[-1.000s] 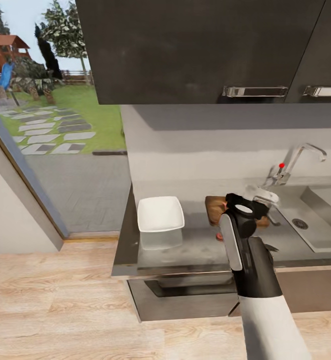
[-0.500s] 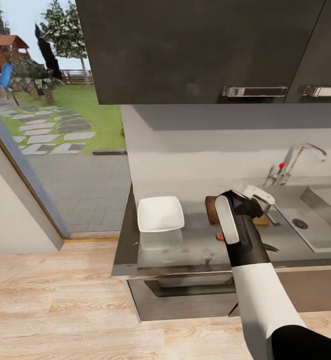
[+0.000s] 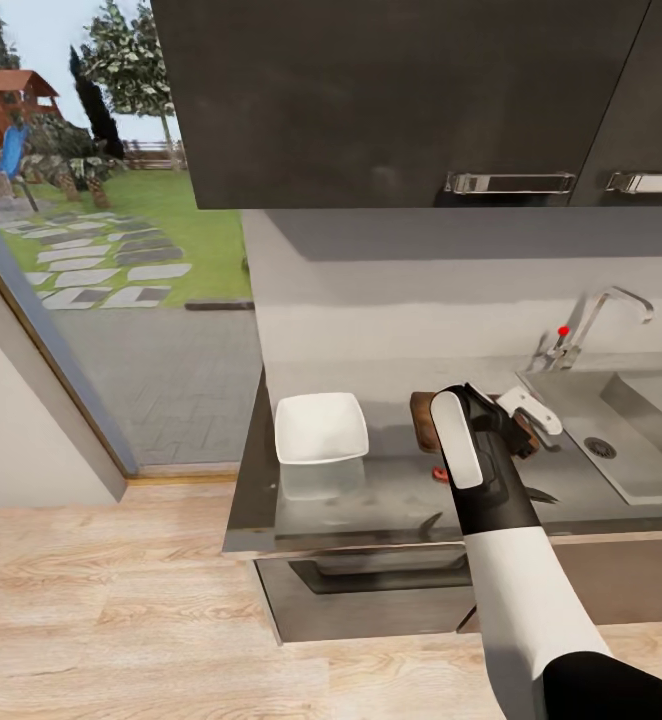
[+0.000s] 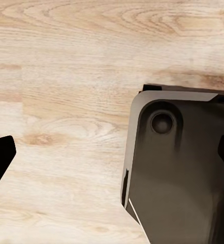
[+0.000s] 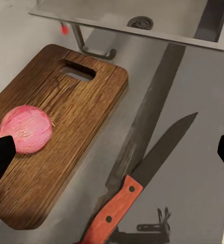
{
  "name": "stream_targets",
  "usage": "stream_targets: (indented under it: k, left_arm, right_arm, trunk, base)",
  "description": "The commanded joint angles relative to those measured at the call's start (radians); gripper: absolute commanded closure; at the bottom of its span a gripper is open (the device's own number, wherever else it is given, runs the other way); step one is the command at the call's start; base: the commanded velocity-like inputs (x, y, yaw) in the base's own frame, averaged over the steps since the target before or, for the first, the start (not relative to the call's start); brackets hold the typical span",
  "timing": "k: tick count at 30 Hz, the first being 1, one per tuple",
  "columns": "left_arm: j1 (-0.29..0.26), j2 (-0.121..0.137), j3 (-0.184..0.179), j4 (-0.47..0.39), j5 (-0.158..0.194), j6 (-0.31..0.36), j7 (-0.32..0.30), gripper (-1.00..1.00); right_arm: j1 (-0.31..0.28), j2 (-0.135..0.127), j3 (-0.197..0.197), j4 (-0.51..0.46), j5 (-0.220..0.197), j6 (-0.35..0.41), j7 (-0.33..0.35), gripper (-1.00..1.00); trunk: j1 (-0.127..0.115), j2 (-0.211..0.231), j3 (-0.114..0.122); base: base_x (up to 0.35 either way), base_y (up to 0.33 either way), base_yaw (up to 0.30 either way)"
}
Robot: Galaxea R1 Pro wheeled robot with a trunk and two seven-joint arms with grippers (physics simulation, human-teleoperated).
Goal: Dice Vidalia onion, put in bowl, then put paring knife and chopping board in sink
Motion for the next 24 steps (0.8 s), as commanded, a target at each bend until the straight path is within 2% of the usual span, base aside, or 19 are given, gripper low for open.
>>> stream_targets:
  k: [1, 8, 13, 14, 16, 24]
  left_arm:
    - [0.000, 0.002, -0.008, -0.001, 0.010, -0.002, 0.009, -1.00]
    - [0.000, 0.002, -0.008, 0.004, 0.010, -0.002, 0.009, -1.00]
    - [0.000, 0.002, -0.008, 0.005, 0.010, -0.002, 0.009, -1.00]
    - [0.000, 0.002, -0.008, 0.005, 0.010, -0.002, 0.009, -1.00]
    - [0.000, 0.001, -0.008, 0.005, 0.010, -0.002, 0.009, -1.00]
    - [0.000, 0.000, -0.008, 0.007, 0.010, -0.002, 0.009, -1.00]
  right_arm:
    - [-0.001, 0.000, 0.001, -0.001, -0.005, 0.010, -0.006, -1.00]
    - [0.001, 0.000, -0.011, 0.049, -0.006, 0.010, -0.007, -1.00]
    - [0.001, 0.000, -0.083, 0.113, -0.006, 0.009, -0.002, -1.00]
    - [0.001, 0.000, -0.108, 0.128, -0.007, 0.009, 0.000, -1.00]
    - [0.001, 0.000, -0.127, 0.141, -0.006, 0.007, 0.002, -1.00]
    - [0.001, 0.000, -0.134, 0.162, -0.007, 0.008, 0.004, -1.00]
  trunk:
    - [0.001, -0.002, -0.002]
    - [0.001, -0.002, -0.002]
    - [0.001, -0.002, -0.002]
    - [0.001, -0.002, -0.002]
    - [0.001, -0.002, -0.002]
    - [0.001, -0.002, -0.002]
  base:
    - [0.000, 0.000, 0.000]
    - [0.000, 0.000, 0.000]
    - [0.000, 0.000, 0.000]
    - [0.000, 0.000, 0.000]
    - [0.000, 0.000, 0.000]
    - [0.000, 0.000, 0.000]
